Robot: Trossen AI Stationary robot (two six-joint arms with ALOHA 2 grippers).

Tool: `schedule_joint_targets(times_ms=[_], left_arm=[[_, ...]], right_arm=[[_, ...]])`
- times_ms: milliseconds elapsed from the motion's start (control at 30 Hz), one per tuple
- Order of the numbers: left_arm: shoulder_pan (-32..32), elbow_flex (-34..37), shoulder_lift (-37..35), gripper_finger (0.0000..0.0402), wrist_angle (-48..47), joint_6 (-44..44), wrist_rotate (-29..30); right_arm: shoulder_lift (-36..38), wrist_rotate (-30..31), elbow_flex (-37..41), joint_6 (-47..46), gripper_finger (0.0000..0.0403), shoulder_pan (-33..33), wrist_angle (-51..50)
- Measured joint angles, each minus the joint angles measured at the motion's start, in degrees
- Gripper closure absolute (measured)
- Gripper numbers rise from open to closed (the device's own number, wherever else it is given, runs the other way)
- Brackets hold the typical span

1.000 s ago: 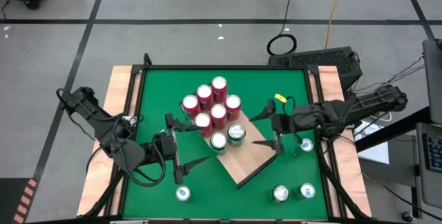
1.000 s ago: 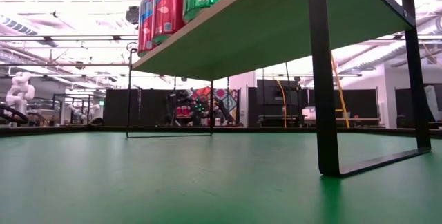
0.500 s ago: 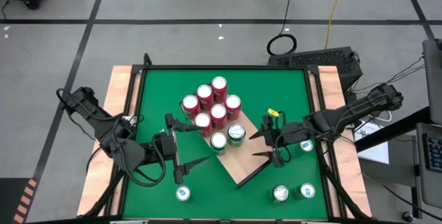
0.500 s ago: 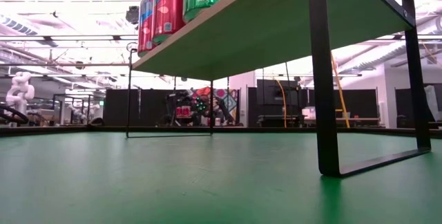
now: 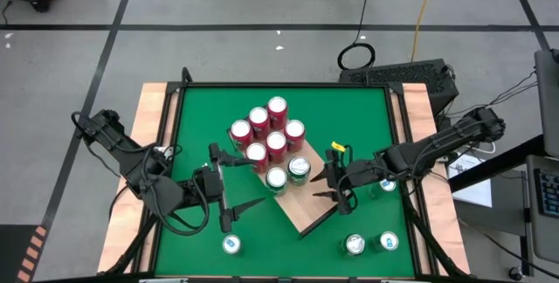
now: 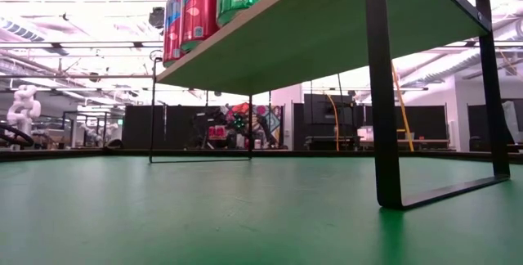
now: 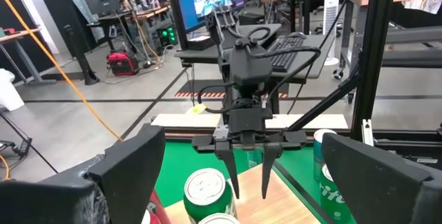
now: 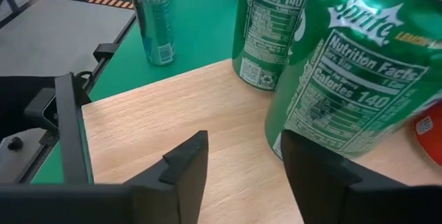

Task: Place canned beverage on shelf
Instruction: Put the green soda can on the shelf aligned with the other green soda can

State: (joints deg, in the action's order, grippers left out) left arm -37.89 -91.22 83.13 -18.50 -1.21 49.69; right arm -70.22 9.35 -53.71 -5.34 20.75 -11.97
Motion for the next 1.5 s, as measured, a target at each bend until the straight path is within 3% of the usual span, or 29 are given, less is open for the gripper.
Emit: schedule_joint_targets(times_ms=[133,533,1500], left_arm=[[0.0,0.0,0.0,0.0013,-0.1,0.0,0.0],[0.0,0.0,0.0,0.0013,-0.1,0.0,0.0],[0.0,0.0,0.0,0.0013,-0.2,0.1,0.0]], right_arm=[[0.0,2.8,0.0,0.5,0.0243,0.0,-0.5],[-0.1,2.8,0.0,1.7,0.0263,-2.9,-3.1],[-1.8,1.2,0.0,1.5,0.0264,-2.9,-2.0]])
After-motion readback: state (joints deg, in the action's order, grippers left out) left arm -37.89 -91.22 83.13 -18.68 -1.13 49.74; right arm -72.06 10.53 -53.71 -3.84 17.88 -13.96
